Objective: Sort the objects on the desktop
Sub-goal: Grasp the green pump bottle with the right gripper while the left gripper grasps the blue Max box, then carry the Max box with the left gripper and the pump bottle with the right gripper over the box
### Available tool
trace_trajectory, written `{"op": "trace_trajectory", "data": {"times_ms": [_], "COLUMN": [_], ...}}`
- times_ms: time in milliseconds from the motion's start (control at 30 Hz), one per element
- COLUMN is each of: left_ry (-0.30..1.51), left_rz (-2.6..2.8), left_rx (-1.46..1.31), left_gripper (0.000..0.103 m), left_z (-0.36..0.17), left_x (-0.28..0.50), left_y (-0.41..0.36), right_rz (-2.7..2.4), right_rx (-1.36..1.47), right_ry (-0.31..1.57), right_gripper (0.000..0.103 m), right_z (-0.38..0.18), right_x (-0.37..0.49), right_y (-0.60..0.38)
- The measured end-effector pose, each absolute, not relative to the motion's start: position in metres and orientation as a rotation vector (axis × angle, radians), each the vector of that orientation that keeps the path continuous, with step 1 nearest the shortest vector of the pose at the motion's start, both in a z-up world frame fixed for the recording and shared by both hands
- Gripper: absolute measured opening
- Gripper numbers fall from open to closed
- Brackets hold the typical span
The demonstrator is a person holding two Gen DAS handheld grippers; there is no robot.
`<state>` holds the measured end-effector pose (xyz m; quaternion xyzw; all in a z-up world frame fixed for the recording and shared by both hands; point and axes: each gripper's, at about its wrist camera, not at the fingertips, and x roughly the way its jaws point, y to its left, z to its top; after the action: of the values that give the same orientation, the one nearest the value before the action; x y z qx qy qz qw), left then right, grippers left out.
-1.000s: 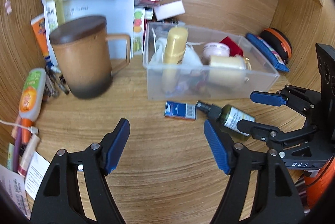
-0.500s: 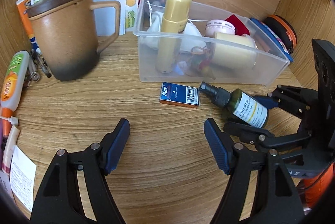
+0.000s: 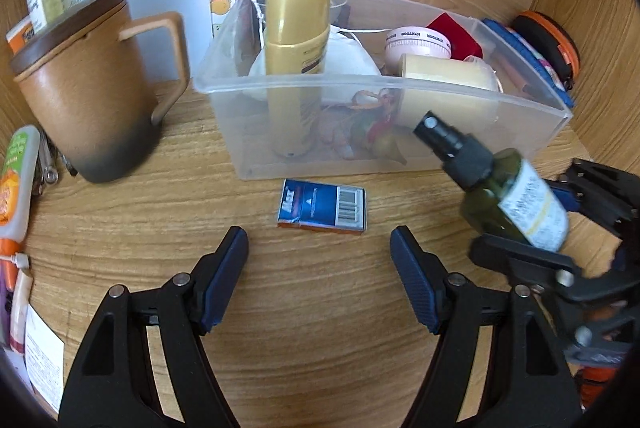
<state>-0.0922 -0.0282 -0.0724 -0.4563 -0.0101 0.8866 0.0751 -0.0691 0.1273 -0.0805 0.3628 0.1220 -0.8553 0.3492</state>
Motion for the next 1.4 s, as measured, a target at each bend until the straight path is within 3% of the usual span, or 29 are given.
{"op": "trace_trajectory", "data": {"times_ms": [333,433,533,767,1400], "left_ry": [0.078,0.089,0.109,0.273,0.208], "left_rz": [2.701,2.7,2.69,2.728,2.807], "left_rx": [-1.368,-1.36,-1.345,-1.276,-1.019], "left_gripper": [0.066,0.06,0.047,0.046,0.046], "left_z": [-0.077,-0.078,-0.075,-0.073,-0.004], "left_x": [-0.102,-0.105,-0.106,-0.09,-0.053], "left_y": [-0.01,-0.01,-0.004,0.015,0.004], "right_rz": [-2.206,-2.215,-2.22,-2.237,-2.329], "right_rx": [0.866,0.827,0.81,0.806,0.815], "right_ry": [0.214,0.194,0.155,0.083,0.074], "right_gripper": [0.038,0.038,0.038,0.038,0.038], "right_z": [-0.066,-0.06,-0.054,-0.047,-0.032], "right_x": [-0.063,-0.059,-0.061,-0.067,-0.072], "right_y": [0.143,0.148,0.153,0.164,0.186]}}
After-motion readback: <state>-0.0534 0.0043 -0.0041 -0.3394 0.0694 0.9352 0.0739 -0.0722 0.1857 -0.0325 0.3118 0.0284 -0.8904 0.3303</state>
